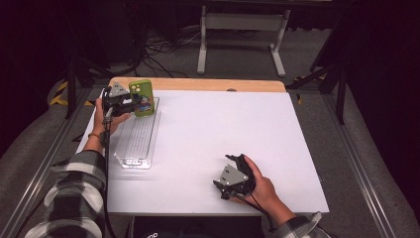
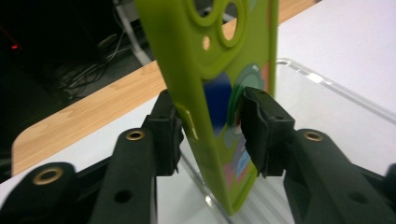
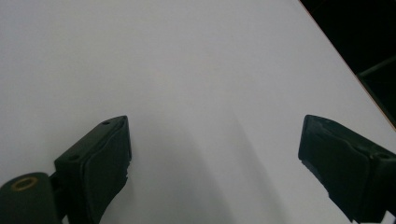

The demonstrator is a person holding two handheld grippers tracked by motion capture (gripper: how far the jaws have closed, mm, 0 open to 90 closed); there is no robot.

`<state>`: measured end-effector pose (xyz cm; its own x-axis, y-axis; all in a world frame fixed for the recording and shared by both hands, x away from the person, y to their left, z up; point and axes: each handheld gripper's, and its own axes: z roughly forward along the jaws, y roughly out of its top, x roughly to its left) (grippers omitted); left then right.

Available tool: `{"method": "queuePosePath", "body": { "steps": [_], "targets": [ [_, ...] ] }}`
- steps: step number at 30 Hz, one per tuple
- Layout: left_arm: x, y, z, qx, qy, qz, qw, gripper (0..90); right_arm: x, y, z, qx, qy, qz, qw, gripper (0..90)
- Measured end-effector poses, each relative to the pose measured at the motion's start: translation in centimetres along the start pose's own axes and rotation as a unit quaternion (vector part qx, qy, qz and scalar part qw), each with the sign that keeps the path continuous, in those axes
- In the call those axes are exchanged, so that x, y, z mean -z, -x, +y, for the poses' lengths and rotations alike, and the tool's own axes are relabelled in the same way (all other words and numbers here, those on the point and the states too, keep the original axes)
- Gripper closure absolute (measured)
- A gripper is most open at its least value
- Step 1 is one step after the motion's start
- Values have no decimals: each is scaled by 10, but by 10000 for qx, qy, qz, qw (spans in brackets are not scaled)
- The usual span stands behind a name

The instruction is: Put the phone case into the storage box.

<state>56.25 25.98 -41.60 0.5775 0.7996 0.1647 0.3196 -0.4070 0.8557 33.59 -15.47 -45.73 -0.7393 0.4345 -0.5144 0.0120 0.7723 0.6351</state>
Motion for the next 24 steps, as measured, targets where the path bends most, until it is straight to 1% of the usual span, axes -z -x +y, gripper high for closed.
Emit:
{"method": "queuePosePath", "body": {
  "steps": [1, 2, 3, 5, 6, 7, 8, 9, 10, 12, 13, 15, 18, 22, 24],
  "targets": [
    [-1, 0, -1, 38, 5, 32, 10000, 576, 0, 0, 0, -3, 2, 9, 10000, 102],
    [-1, -1, -1, 23, 16, 52, 10000, 574, 0, 0, 0, -12, 9, 22, 10000, 102],
    [-1, -1, -1, 66, 12, 60, 10000, 570, 0, 0, 0, -30, 23, 16, 10000, 101],
    [-2, -1, -1, 88, 28, 68, 9999, 564, 1, -1, 1, -6, 23, 52, 10000, 101],
    [-3, 0, -2, 113, 21, 139, 9998, 560, 0, -1, 1, -3, 42, 52, 10000, 100],
    [-4, -1, -2, 83, 22, 237, 9997, 554, 1, -1, 1, 22, 41, 101, 9999, 98],
    [-4, -2, -2, 93, 20, 295, 9995, 565, 0, -1, 1, 20, 57, 116, 9999, 98],
    [-4, -2, -2, 129, 5, 301, 9995, 561, 0, -1, 1, 28, 55, 115, 9999, 98],
    [-4, -2, -2, 214, 40, 233, 9995, 565, 0, -1, 1, 27, 60, 130, 9999, 97],
    [-4, -2, -2, 175, 10, 279, 9995, 551, 0, -1, 1, -11, 80, 185, 9998, 97],
    [-4, -1, -2, 225, 3, 249, 9994, 550, 0, -1, 1, -10, 80, 187, 9998, 97],
    [-4, -1, -1, 188, 9, 284, 9994, 548, 0, -2, 1, 4, 75, 186, 9998, 97],
    [-5, 1, -1, 205, -10, 296, 9994, 543, 0, -2, 1, 23, 83, 185, 9998, 97],
    [-7, 2, 0, 104, -56, 343, 9993, 528, 1, -2, 1, -1, 84, 192, 9998, 97],
    [-7, 3, 1, 88, -72, 351, 9993, 530, 1, -2, 1, -4, 78, 186, 9998, 97]
  ]
}}
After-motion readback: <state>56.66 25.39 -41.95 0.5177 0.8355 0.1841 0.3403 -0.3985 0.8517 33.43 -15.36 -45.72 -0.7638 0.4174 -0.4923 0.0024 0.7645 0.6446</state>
